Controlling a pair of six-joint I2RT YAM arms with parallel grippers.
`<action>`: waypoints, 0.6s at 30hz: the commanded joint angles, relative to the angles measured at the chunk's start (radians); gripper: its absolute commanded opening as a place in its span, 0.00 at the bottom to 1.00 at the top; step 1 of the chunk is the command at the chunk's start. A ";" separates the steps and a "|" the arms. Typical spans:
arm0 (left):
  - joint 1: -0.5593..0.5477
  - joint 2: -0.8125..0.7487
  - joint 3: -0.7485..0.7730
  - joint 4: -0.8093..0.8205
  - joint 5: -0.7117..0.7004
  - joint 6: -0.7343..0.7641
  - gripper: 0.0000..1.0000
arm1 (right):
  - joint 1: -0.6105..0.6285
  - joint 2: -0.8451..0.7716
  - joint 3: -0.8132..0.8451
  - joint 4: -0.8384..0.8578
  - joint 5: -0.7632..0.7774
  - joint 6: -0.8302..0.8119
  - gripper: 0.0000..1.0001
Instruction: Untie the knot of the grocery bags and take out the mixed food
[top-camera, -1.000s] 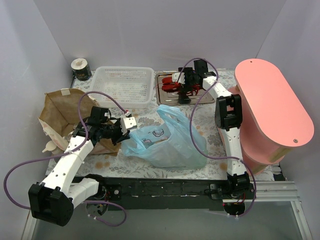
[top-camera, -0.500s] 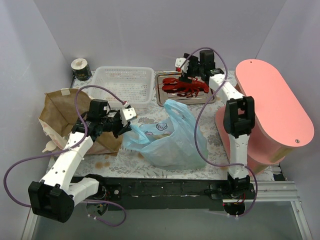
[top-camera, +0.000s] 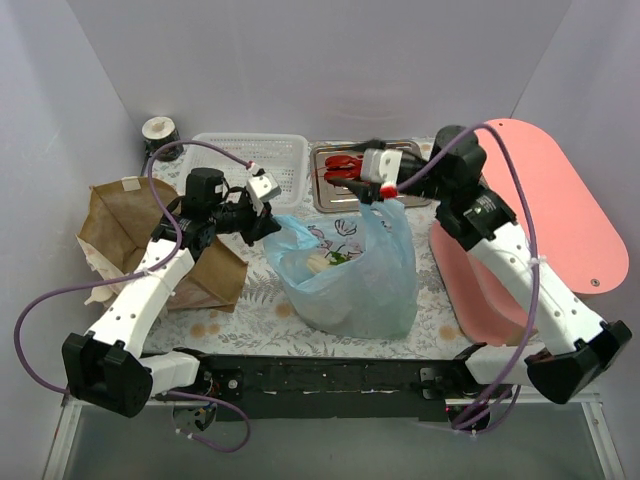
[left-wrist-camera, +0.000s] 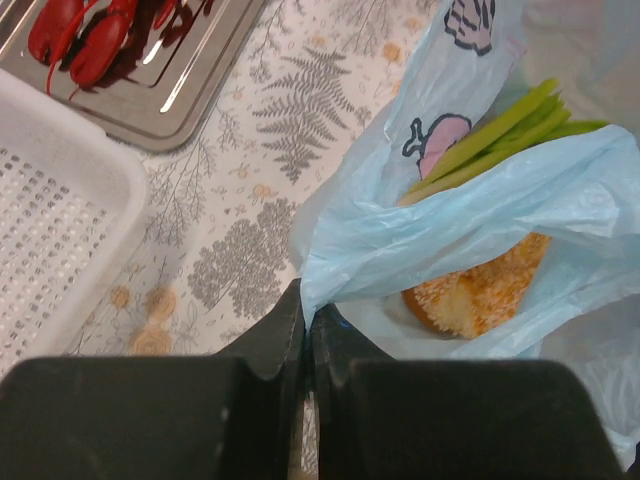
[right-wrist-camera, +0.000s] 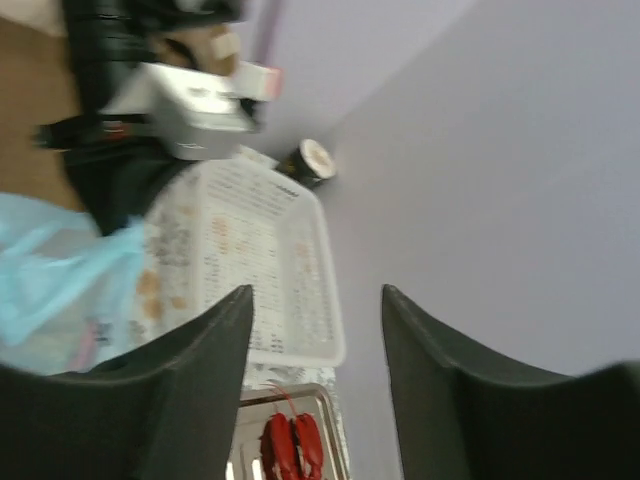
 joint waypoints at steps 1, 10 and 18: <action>-0.018 0.007 0.070 0.085 0.088 -0.121 0.00 | 0.121 -0.034 -0.141 -0.278 0.019 -0.088 0.52; -0.026 -0.039 0.040 0.174 0.111 -0.438 0.00 | 0.294 -0.045 -0.279 -0.474 0.231 -0.102 0.29; -0.024 -0.108 -0.008 0.267 0.066 -0.571 0.00 | 0.310 -0.014 -0.543 -0.525 0.332 -0.037 0.29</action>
